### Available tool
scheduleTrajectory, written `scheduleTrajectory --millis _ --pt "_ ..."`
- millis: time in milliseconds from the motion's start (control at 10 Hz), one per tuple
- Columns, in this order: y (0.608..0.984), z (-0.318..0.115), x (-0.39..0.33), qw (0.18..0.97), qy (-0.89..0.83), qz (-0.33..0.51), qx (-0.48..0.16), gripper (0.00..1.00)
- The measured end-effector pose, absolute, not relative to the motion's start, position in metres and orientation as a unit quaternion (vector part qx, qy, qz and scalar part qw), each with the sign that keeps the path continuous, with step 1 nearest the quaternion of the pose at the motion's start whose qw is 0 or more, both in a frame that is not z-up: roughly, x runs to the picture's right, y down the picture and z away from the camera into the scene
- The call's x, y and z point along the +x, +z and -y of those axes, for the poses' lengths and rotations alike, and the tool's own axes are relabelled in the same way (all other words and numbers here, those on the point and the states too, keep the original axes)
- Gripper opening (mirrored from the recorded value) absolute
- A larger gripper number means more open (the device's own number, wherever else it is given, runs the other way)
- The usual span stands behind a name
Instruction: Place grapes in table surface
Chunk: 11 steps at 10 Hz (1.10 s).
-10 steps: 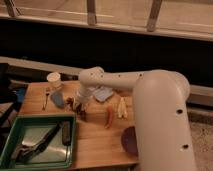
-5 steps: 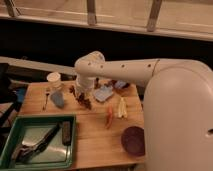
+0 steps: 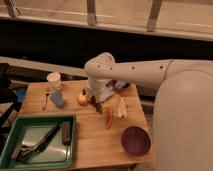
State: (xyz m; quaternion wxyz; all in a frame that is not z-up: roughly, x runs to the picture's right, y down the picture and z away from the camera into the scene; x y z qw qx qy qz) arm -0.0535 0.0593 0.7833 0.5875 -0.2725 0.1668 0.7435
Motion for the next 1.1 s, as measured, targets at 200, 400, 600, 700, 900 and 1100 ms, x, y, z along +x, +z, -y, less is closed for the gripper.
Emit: scheduleTrajectory --millis 200,400,600,700,900,1100 --pt "0.806 -0.095 -0.055 0.568 0.739 -0.195 -0.306 0.00" --pt "0.818 -0.122 -0.064 0.556 0.724 -0.223 -0.340 0.07" --pt "0.825 -0.143 -0.071 0.543 0.713 -0.248 -0.368 0.30" --pt "0.827 -0.147 -0.070 0.539 0.712 -0.254 -0.372 0.38" --pt "0.822 -0.149 -0.065 0.533 0.717 -0.255 -0.370 0.59" --pt "0.816 -0.141 -0.063 0.533 0.725 -0.244 -0.361 0.63"
